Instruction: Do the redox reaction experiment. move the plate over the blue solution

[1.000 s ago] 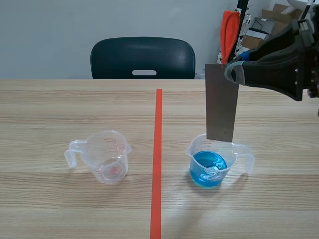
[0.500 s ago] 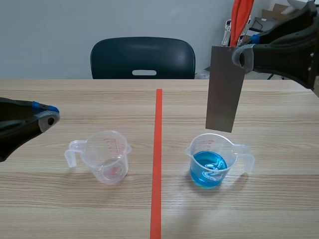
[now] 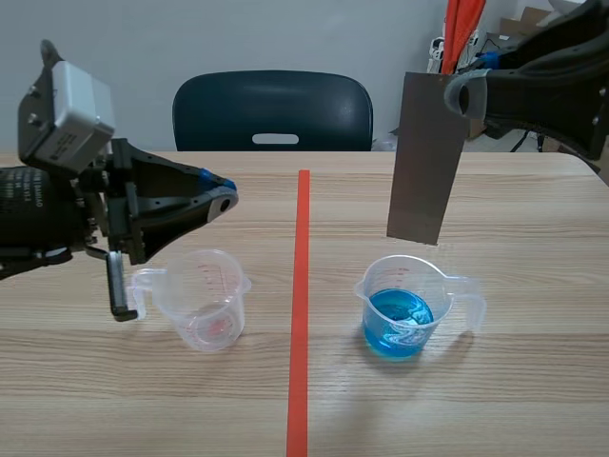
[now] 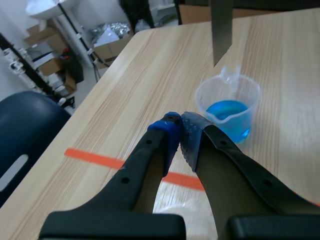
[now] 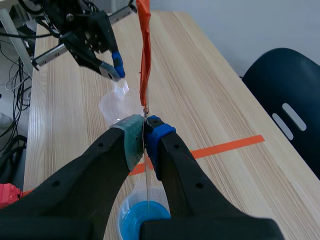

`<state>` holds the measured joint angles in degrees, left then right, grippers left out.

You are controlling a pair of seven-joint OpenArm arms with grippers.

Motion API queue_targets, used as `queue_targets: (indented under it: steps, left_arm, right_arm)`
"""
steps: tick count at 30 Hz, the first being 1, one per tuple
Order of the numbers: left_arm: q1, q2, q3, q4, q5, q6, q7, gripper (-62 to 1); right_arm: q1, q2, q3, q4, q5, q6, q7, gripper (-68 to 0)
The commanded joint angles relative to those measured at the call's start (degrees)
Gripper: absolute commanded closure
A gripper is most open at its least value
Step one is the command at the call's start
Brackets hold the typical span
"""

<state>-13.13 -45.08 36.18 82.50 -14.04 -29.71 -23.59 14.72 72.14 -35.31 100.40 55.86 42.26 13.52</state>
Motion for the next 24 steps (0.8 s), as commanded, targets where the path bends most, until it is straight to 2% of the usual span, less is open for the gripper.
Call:
queue_targets:
  steps: [1,11,24]
  left_arm:
    - [-1.31,1.31,0.90,-0.39,-0.81,-0.09,0.28,-1.9]
    - [-8.41,9.73,7.85,-7.04,-0.76,-0.90,3.72,-1.9]
    - [-9.94,14.58,10.25,-10.86,-0.46,-3.06,5.73,-2.6]
  right_arm:
    - [1.29,1.03,1.16,0.81,0.68,0.46,1.11,-0.6]
    - [1.29,1.03,1.16,0.81,-0.22,0.46,1.84,-0.6]
    - [1.29,1.03,1.16,0.81,-0.44,0.46,2.32,-0.6]
